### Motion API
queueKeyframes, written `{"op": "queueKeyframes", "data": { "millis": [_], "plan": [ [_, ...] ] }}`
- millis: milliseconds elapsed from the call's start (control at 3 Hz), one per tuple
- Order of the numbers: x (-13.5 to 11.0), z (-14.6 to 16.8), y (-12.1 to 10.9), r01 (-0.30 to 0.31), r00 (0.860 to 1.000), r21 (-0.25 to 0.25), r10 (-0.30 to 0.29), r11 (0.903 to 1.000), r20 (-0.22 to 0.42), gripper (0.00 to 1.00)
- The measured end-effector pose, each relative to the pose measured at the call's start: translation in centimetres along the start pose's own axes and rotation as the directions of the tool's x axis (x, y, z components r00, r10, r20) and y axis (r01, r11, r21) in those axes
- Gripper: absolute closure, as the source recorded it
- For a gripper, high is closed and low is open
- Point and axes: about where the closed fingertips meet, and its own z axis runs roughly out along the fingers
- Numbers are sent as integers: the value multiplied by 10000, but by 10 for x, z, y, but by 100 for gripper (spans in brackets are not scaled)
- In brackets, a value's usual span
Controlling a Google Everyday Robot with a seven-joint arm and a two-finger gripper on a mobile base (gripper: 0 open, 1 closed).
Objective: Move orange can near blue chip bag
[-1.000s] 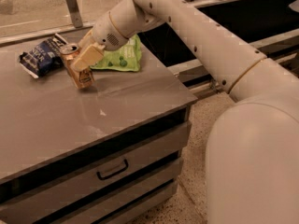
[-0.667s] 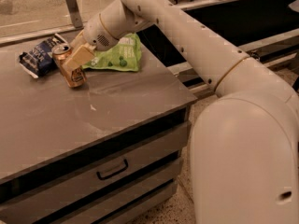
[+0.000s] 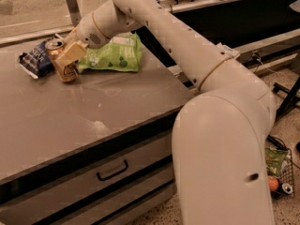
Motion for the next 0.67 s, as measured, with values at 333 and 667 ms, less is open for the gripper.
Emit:
{"op": "queueKeyframes", "data": {
  "millis": [333,667],
  "plan": [
    [-3,12,-7,-10,10000,-10,10,10000,94,82],
    [-5,18,-11,-83,9998,30,82,10000,154,59]
  ]
}}
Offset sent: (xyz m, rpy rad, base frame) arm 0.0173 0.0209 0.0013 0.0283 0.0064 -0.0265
